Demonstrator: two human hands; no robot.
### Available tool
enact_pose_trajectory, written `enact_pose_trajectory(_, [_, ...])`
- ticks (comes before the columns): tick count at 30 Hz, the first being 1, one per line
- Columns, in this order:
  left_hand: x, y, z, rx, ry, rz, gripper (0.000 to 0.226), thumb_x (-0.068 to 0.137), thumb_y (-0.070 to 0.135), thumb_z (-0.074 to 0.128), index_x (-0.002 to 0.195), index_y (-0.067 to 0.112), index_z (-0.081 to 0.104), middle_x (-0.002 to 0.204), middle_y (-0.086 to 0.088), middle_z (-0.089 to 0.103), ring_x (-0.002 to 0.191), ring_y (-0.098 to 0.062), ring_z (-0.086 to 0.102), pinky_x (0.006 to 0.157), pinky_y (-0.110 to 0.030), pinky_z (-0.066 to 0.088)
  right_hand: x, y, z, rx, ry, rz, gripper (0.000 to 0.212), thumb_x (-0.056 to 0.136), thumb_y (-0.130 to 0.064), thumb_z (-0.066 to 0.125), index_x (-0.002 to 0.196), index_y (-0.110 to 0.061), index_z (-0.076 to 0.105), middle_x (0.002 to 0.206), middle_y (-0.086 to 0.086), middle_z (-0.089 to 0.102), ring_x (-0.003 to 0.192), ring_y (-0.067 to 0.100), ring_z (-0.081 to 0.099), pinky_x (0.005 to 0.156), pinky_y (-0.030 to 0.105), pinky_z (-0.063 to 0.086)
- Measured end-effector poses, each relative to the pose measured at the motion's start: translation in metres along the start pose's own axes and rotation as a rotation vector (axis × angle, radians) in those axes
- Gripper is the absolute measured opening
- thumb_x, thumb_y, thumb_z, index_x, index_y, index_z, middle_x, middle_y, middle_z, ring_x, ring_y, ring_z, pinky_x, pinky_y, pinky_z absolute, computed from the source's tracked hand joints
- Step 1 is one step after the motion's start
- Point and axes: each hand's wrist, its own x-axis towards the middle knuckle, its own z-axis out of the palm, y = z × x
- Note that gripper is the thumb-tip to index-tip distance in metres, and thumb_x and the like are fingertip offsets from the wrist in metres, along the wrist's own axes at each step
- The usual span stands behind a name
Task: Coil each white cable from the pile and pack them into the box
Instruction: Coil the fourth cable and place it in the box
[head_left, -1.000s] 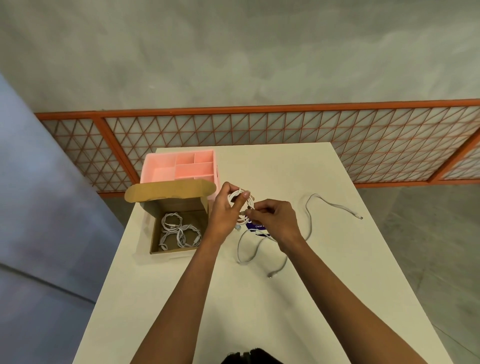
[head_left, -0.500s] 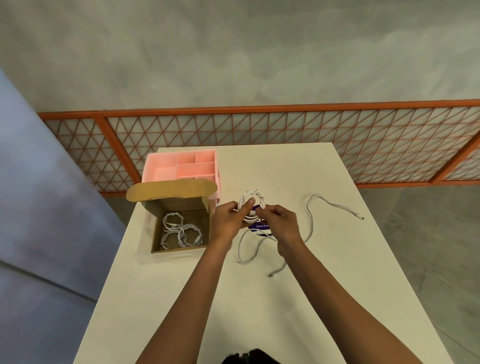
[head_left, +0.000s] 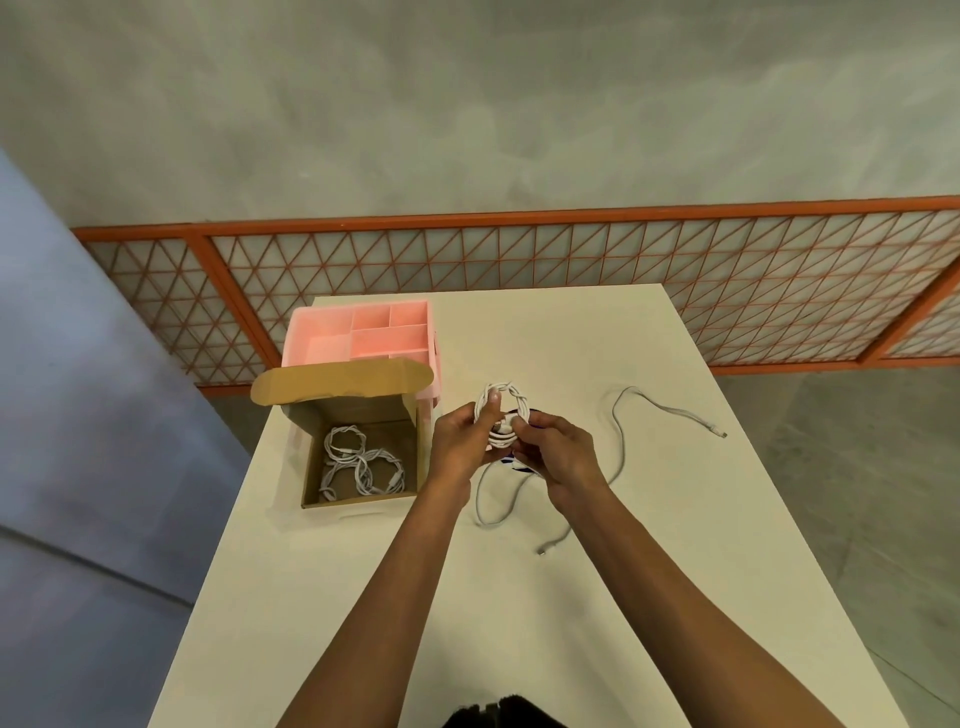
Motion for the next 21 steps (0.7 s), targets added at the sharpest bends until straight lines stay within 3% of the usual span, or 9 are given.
enact_pose_trajectory(4, [-0.002, -0.001, -0.002, -0.045, -0.012, -0.025, 0.026, 0.091, 0.032, 0.061, 0.091, 0.008, 0.070, 0.082, -0.006, 0.071, 0.067, -0.010, 0.068, 0.054, -0.019, 0.052, 0.000, 0.003, -0.001, -0.031, -0.011, -0.037, 0.018, 0.085, -0.005, 0.067, 0.102, 0.002, 0.068, 0.080, 0.010, 0.068, 0.065, 0.016, 0.060, 0.060, 0.019, 0.053])
enact_pose_trajectory(9, [-0.002, 0.002, -0.007, -0.138, -0.057, -0.052, 0.019, 0.088, 0.023, 0.065, 0.086, 0.005, 0.070, 0.074, -0.004, 0.072, 0.068, -0.012, 0.069, 0.057, -0.020, 0.053, 0.001, 0.002, -0.003, 0.002, -0.063, -0.009, 0.014, 0.086, -0.003, 0.066, 0.099, 0.001, 0.068, 0.084, 0.009, 0.068, 0.073, 0.017, 0.061, 0.059, 0.016, 0.053])
enact_pose_trajectory(11, [-0.002, 0.004, -0.009, -0.174, -0.068, -0.088, 0.019, 0.089, 0.024, 0.064, 0.083, 0.007, 0.070, 0.071, -0.001, 0.073, 0.066, -0.011, 0.069, 0.057, -0.019, 0.053, 0.000, 0.001, -0.002, 0.055, -0.102, 0.036, 0.022, 0.084, -0.004, 0.068, 0.105, 0.002, 0.066, 0.088, 0.010, 0.067, 0.072, 0.015, 0.059, 0.057, 0.016, 0.052])
enact_pose_trajectory(13, [-0.001, 0.006, -0.012, -0.188, -0.077, -0.135, 0.021, 0.089, 0.027, 0.063, 0.081, 0.009, 0.069, 0.070, 0.001, 0.073, 0.064, -0.008, 0.070, 0.054, -0.018, 0.053, -0.002, 0.000, -0.002, 0.089, -0.163, 0.083, 0.019, 0.085, -0.004, 0.067, 0.102, 0.002, 0.067, 0.082, 0.006, 0.067, 0.071, 0.012, 0.057, 0.056, 0.016, 0.051])
enact_pose_trajectory(16, [0.000, 0.008, -0.014, -0.182, -0.098, -0.161, 0.023, 0.089, 0.029, 0.063, 0.080, 0.009, 0.068, 0.069, 0.001, 0.073, 0.064, -0.007, 0.070, 0.054, -0.018, 0.053, -0.003, -0.002, -0.004, 0.168, -0.239, 0.134, 0.006, 0.088, -0.005, 0.062, 0.087, -0.005, 0.067, 0.073, 0.000, 0.069, 0.077, 0.011, 0.060, 0.065, 0.016, 0.055])
enact_pose_trajectory(21, [0.002, 0.008, -0.012, -0.154, -0.062, -0.072, 0.018, 0.088, 0.024, 0.065, 0.079, 0.009, 0.069, 0.065, 0.003, 0.072, 0.061, -0.006, 0.068, 0.054, -0.017, 0.052, 0.002, -0.003, -0.008, 0.082, -0.298, 0.045, 0.008, 0.088, -0.012, 0.064, 0.090, -0.005, 0.068, 0.087, 0.008, 0.066, 0.082, 0.015, 0.061, 0.072, 0.019, 0.056])
